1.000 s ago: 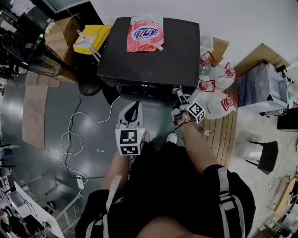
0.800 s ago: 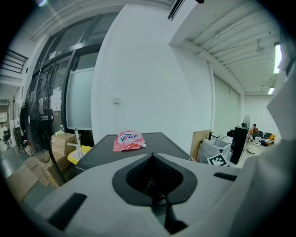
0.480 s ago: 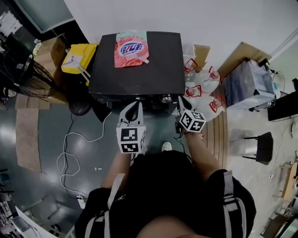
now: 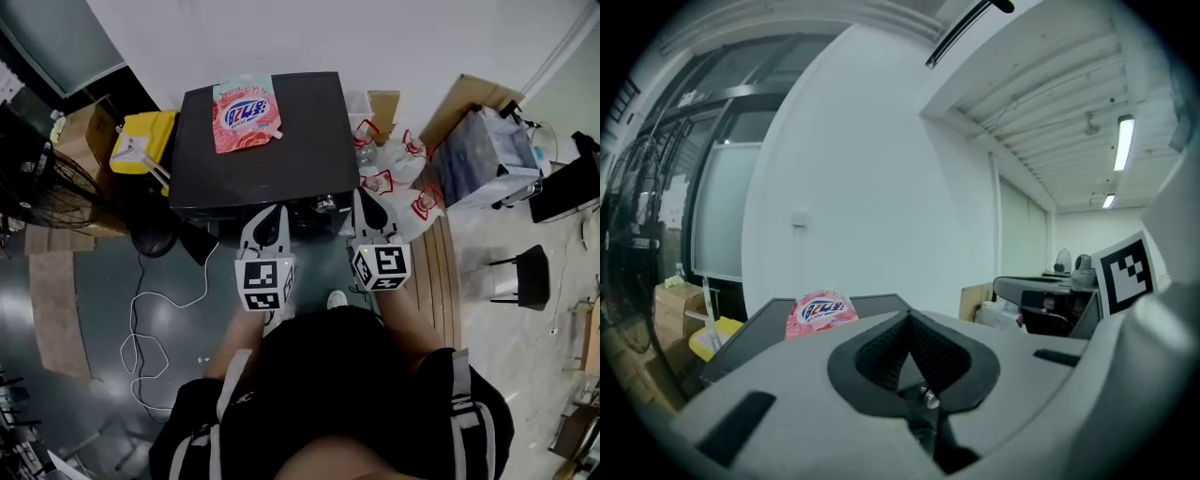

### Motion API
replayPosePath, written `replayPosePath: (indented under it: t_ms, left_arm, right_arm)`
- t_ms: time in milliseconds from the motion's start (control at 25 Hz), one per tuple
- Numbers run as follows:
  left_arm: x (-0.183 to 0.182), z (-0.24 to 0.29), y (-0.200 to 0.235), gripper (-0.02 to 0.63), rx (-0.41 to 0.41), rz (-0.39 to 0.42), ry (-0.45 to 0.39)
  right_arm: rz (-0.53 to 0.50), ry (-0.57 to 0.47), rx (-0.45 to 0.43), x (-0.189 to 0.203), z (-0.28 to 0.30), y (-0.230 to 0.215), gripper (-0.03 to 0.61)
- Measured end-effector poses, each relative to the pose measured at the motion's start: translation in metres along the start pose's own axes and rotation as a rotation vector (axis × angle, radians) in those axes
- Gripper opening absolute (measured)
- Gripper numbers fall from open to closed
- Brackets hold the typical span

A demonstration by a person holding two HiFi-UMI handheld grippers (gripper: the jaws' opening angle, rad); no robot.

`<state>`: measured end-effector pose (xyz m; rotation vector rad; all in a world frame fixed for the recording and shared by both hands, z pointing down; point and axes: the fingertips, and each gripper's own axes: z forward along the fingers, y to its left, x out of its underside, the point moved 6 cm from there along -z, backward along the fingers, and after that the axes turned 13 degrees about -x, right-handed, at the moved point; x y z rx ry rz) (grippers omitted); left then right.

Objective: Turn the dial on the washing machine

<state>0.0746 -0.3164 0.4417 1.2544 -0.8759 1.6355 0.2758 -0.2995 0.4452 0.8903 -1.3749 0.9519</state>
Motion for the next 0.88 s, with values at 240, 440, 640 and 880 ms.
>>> replayPosePath:
  t_ms: [240,440,640,880]
  left_arm:
    - [-0.002,0.001,0.001,-0.005,0.012,0.005,-0.005]
    - [-0.002,0.000,0.004,-0.005,0.008,0.007,-0.004]
    - [-0.001,-0.001,0.007,-0.005,0.004,0.008,0.002]
    - [0.001,0.001,0.006,-0.005,0.002,0.008,0.006]
  right_arm:
    - [0.013,0.010,0.005,0.004,-0.001,0.006,0.008]
    - [0.008,-0.001,-0.003,0.000,0.001,0.010,0.008]
    - [0.012,-0.002,-0.013,0.000,0.003,0.014,0.008]
    - [0.027,-0.003,-0.023,0.002,0.006,0.014,0.008]
